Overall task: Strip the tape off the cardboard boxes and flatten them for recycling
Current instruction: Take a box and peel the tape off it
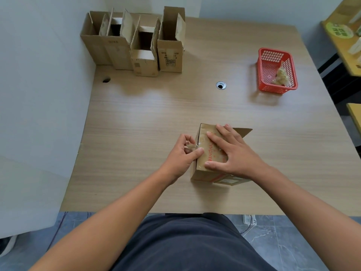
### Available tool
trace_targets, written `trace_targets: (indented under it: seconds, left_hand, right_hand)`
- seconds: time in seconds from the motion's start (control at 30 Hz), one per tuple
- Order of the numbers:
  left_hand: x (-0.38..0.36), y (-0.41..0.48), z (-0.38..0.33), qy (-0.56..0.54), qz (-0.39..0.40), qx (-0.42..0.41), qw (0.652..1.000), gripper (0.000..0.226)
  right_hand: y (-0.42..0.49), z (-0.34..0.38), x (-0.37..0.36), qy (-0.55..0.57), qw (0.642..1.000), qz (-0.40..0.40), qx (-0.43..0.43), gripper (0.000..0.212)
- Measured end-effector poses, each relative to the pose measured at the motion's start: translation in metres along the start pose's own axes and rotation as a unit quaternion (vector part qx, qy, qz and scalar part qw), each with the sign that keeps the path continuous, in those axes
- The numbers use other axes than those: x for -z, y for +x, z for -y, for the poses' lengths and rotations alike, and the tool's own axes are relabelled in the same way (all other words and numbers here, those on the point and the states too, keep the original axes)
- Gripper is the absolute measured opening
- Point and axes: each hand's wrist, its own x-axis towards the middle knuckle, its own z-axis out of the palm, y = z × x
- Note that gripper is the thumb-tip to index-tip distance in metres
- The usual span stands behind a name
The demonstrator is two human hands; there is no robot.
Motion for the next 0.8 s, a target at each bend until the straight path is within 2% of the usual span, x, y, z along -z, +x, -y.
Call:
trace_targets:
  seconds: [0.1, 0.17, 0.23, 0.27, 0.37, 0.5, 0.63, 0.73, 0.8]
  left_hand:
    - [0.003, 0.000, -0.002, 0.107, -0.024, -0.043, 0.993, 0.029]
    - [0.006, 0.000, -0.002, 0.117, -0.025, -0.061, 0.991, 0.049]
    - [0.008, 0.003, -0.004, 0.105, -0.051, -0.038, 0.992, 0.066]
    - [0.008, 0.005, -0.005, 0.111, -0.074, -0.026, 0.991, 0.064]
    - [0.000, 0.007, -0.008, 0.147, -0.126, -0.001, 0.981, 0.033]
    - [-0.012, 0.000, -0.002, 0.086, -0.187, 0.009, 0.978, 0.005]
    - [-0.013, -0.003, -0.002, 0.093, -0.238, 0.019, 0.967, 0.020]
    - [-0.007, 0.000, -0.002, -0.045, -0.243, 0.064, 0.967, 0.023]
    - [-0.003, 0.000, -0.002, -0.071, -0.205, 0.068, 0.974, 0.021]
  right_hand:
    - [0.002, 0.002, -0.001, 0.001, 1.000, 0.001, 0.000, 0.108]
    - [0.002, 0.003, -0.003, 0.004, 1.000, -0.004, -0.002, 0.109]
    - [0.001, 0.005, -0.004, 0.002, 1.000, -0.010, -0.008, 0.108]
    - [0.000, 0.006, -0.005, -0.001, 1.000, -0.014, -0.011, 0.108]
    - [-0.002, 0.011, -0.007, -0.004, 0.999, -0.034, -0.025, 0.109]
    - [-0.002, 0.018, -0.013, 0.007, 0.997, -0.057, -0.043, 0.107]
    - [0.001, 0.024, -0.015, 0.003, 0.997, -0.067, -0.048, 0.106]
    - [0.001, 0.023, -0.015, 0.015, 0.996, -0.068, -0.056, 0.106]
    - [0.000, 0.023, -0.017, 0.025, 0.996, -0.069, -0.059, 0.108]
